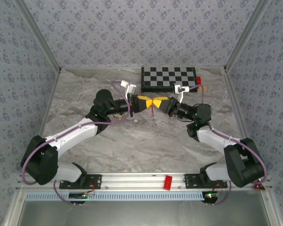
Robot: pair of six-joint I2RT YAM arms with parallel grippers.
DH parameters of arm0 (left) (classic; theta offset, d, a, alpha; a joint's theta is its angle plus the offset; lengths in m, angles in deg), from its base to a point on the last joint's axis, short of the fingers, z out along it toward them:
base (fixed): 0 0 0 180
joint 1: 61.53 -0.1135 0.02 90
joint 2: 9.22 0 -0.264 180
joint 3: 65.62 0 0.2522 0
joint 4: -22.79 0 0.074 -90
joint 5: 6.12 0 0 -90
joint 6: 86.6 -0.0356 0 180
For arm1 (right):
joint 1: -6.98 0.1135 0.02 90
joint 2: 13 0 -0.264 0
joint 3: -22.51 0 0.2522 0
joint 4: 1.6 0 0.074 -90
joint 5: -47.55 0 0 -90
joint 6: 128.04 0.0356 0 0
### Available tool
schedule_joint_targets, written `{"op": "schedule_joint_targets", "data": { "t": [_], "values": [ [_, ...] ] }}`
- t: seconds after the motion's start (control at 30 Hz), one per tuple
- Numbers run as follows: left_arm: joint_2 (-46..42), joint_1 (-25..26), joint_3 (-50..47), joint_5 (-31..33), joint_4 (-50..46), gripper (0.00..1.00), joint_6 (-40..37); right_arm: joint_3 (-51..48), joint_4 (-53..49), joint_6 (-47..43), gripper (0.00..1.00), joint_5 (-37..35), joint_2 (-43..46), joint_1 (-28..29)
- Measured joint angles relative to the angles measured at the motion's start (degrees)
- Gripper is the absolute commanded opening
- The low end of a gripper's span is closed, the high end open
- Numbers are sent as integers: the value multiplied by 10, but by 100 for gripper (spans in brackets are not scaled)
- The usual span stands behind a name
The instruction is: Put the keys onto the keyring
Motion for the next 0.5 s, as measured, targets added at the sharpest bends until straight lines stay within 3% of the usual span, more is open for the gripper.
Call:
{"op": "schedule_joint_targets", "data": {
  "t": [0.5],
  "values": [
    [0,0,-1,12,0,0,2,-2,0,0,20,1,-5,-3]
  ]
}}
